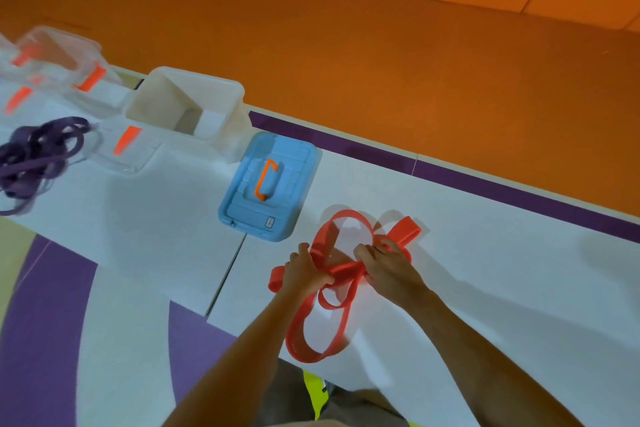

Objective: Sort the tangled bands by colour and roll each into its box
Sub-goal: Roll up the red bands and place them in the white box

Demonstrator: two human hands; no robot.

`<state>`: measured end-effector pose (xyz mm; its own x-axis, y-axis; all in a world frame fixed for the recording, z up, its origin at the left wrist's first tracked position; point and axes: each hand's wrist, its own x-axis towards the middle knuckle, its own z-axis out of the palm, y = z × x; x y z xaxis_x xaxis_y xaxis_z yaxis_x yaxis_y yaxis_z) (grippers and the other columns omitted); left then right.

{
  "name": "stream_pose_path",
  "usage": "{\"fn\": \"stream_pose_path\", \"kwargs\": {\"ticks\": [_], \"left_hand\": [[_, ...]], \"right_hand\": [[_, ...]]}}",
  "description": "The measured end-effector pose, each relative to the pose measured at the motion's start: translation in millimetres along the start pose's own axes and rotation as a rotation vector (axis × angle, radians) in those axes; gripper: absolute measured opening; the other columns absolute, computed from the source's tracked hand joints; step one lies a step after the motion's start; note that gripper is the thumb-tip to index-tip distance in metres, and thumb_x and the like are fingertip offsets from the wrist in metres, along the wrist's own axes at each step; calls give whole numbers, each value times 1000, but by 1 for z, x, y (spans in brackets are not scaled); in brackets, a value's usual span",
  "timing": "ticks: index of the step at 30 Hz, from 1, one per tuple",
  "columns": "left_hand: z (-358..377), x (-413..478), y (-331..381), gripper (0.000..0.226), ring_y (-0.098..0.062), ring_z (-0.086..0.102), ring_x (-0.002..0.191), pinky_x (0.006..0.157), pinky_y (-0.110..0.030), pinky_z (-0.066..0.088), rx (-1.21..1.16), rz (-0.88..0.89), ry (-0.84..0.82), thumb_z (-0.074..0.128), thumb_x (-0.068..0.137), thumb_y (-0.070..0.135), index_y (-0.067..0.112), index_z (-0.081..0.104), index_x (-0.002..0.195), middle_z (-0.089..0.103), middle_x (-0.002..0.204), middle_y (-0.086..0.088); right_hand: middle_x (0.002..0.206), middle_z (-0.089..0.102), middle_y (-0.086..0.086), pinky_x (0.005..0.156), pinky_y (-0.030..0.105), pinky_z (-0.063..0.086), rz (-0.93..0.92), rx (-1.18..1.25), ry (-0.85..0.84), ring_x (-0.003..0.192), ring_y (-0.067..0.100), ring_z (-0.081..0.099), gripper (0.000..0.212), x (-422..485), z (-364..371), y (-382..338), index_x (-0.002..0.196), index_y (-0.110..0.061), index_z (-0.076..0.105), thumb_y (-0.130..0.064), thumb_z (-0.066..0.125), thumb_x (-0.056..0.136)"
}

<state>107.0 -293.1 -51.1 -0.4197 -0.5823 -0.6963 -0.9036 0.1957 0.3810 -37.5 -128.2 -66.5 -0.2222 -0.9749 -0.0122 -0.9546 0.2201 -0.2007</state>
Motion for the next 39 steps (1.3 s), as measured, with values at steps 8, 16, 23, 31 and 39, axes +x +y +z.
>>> {"fn": "stream_pose_path", "kwargs": {"ticks": [8,16,23,31,39], "left_hand": [[-10,9,-10,63,-26,72,106,91,-29,58,-157,-30,-123,94,74,18,10,67,131,74,116,-5],[-27,-28,-9,33,-17,66,109,98,-39,54,117,332,153,73,95,46,18,79,112,72,116,1],[-46,-81,-40,55,-9,72,105,88,-28,61,-373,402,6,77,88,43,40,52,136,71,118,13],[-111,-110,-102,109,-10,66,121,93,-26,59,-683,403,7,88,64,56,43,32,156,58,139,14],[-197,-115,-205,105,-14,64,129,105,-40,57,-801,517,-10,95,73,32,57,33,154,56,149,19]], "right_hand": [[88,70,-3,72,36,53,50,-34,-22,79,22,67,28,-9,-2,-7,98,-21,76,-19,83,71],[87,74,-11,73,36,57,452,343,144,78,19,72,29,-33,-13,-38,89,-25,79,-19,90,63],[88,74,-26,75,22,60,749,693,305,80,-3,71,38,-33,-38,-92,94,-41,72,-18,88,69],[85,73,-25,76,28,58,694,852,313,81,-3,71,27,28,-77,-165,83,-37,68,-26,80,61],[84,74,-26,71,22,53,734,919,330,80,-5,70,30,99,-80,-275,84,-40,70,-28,72,57]]}}
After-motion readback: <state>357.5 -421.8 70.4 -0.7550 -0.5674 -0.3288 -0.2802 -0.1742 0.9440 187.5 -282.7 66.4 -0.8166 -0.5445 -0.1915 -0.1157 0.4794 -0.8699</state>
